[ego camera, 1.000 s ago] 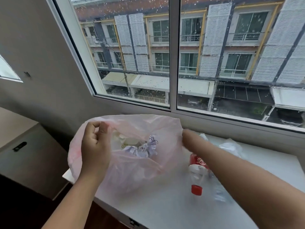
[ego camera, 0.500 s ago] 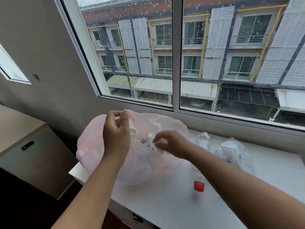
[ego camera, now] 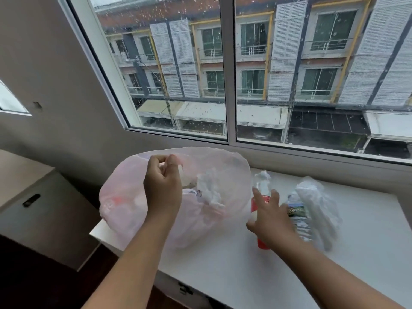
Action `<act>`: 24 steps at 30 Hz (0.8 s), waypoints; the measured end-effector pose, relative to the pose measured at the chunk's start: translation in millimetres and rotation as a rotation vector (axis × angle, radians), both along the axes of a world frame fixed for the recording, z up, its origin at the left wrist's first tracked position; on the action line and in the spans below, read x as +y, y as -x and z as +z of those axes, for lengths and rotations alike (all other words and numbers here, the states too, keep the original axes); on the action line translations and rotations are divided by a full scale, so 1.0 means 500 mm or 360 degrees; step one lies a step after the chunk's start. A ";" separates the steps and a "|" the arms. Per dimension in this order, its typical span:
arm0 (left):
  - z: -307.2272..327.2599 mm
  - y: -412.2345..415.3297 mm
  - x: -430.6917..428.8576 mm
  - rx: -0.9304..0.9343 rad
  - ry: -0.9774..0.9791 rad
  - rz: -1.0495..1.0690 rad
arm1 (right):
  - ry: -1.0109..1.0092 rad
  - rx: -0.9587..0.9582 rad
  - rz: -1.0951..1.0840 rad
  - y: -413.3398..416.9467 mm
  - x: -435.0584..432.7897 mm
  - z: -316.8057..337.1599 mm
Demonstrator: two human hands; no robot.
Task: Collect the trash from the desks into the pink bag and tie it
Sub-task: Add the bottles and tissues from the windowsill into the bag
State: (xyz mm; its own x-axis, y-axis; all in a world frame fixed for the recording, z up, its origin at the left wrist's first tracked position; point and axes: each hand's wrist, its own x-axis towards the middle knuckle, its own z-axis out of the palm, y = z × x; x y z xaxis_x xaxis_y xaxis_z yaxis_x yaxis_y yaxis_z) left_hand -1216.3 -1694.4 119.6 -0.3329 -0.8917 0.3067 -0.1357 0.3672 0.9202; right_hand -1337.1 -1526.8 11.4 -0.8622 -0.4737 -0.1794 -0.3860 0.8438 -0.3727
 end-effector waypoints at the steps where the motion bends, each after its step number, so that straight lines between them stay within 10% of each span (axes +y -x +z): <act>1: 0.003 -0.001 -0.005 0.0014 -0.0018 0.0018 | 0.0100 -0.0048 -0.0043 0.001 -0.001 0.001; 7: 0.030 -0.005 -0.032 0.0129 -0.0038 0.0086 | 0.1185 0.0101 0.0156 -0.012 0.065 0.045; 13: 0.052 -0.009 -0.041 0.0172 -0.0083 0.0101 | 0.0790 -0.0219 0.1126 -0.026 0.039 0.113; 24: 0.049 -0.039 -0.021 0.0048 -0.0027 -0.0218 | 0.0331 0.0051 0.1088 0.059 -0.206 0.014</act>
